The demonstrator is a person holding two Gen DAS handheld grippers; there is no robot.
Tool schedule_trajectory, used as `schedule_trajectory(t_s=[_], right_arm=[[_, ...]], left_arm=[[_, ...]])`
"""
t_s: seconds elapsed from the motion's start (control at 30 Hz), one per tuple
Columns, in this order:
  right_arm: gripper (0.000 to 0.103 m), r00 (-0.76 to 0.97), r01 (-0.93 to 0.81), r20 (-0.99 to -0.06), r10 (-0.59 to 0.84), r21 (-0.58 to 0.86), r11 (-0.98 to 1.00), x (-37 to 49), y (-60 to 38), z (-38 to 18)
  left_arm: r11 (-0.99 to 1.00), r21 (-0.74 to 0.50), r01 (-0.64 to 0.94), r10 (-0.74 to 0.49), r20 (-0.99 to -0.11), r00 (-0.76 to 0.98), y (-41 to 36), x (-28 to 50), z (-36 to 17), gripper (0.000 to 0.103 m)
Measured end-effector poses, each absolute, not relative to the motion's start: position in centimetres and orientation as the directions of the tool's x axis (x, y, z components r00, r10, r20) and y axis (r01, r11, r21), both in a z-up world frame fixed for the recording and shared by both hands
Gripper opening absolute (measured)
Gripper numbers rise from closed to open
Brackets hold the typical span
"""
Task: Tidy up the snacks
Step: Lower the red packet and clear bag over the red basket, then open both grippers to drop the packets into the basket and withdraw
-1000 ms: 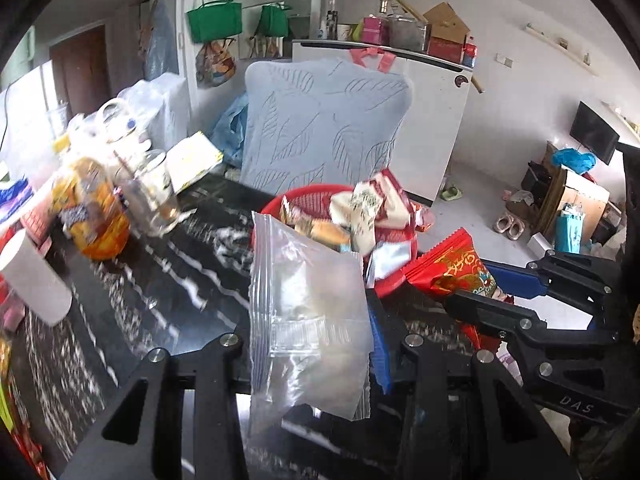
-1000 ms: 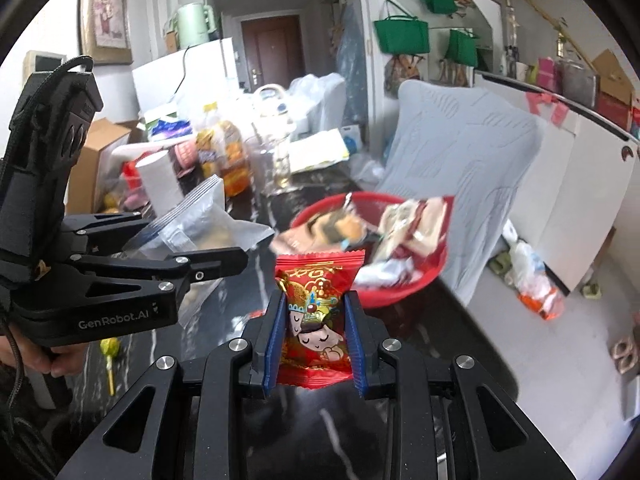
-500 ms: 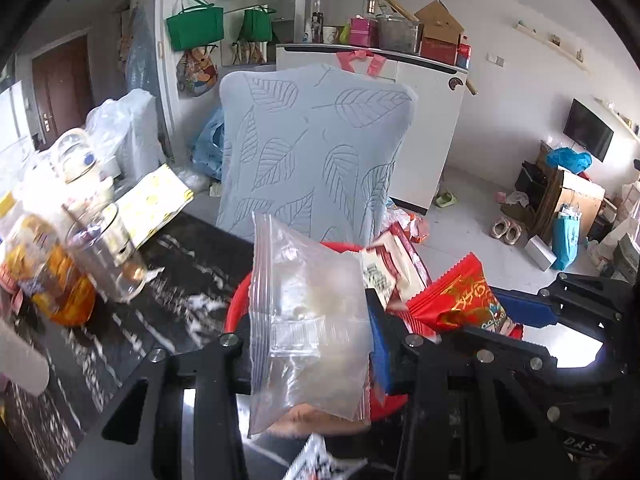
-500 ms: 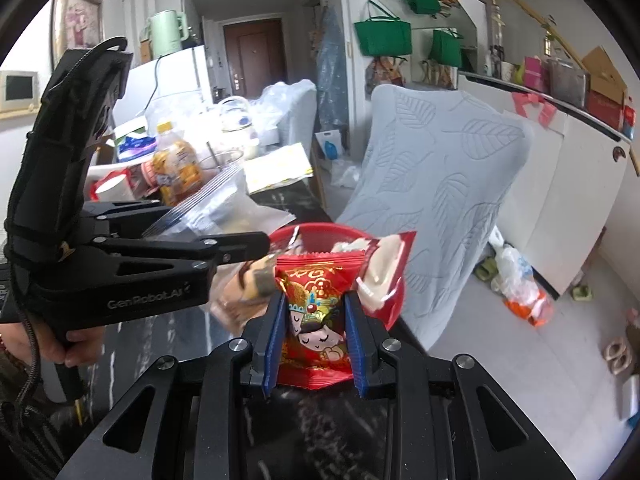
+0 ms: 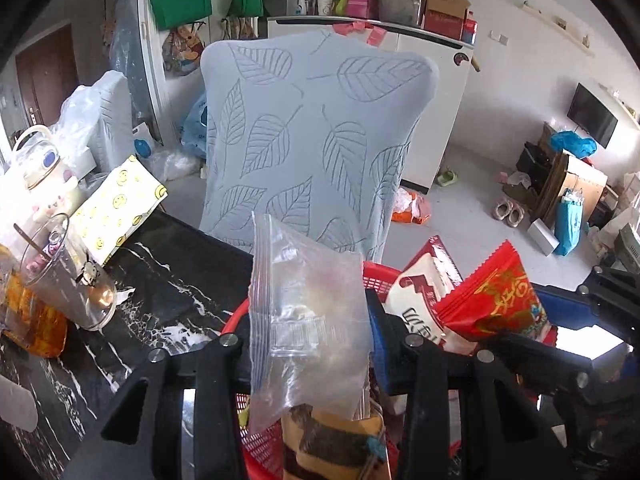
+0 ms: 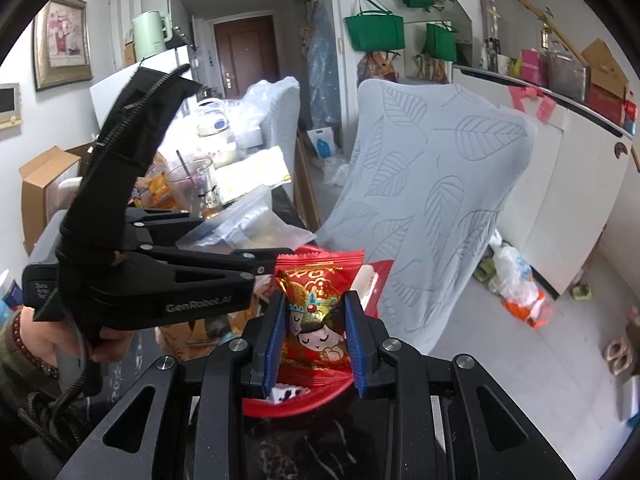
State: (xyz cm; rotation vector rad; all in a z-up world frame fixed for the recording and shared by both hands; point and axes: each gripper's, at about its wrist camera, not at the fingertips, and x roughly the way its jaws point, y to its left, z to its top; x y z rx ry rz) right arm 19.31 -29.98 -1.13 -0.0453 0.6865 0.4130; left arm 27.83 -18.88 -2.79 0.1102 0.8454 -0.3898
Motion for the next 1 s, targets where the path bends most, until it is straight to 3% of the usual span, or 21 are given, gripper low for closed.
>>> schedule_trajectory(t_s=[0.3,0.37,0.43,1.0], right_arm=[[0.028,0.693,-0.387,-0.623,0.364,0.104,0.916,19.6,-30.0,-1.1],[0.028,0.693,-0.386,-0.623,0.364,0.105,0.916,19.7,-30.0,-1.0],[0.028,0.694,-0.385,-0.622,0.363,0.106,0.917,19.7,-30.0,-1.0],[0.028,0.676,-0.405,-0.631,0.38,0.114,0.907,19.2,-28.1,-1.1]], left_arm=[[0.923,-0.093,0.374,-0.301,-0.781,0.547,-19.0,28.5,-3.7,0.045],[0.929,-0.083,0.361,-0.285,-0.782,0.554,-18.8,28.3,-3.6,0.067],[0.934,-0.072,0.351,-0.273,-0.776,0.569,-18.5,28.0,-3.4,0.078],[0.967,-0.023,0.253,-0.193,-0.713,0.674,-14.3,23.6,-0.3,0.078]])
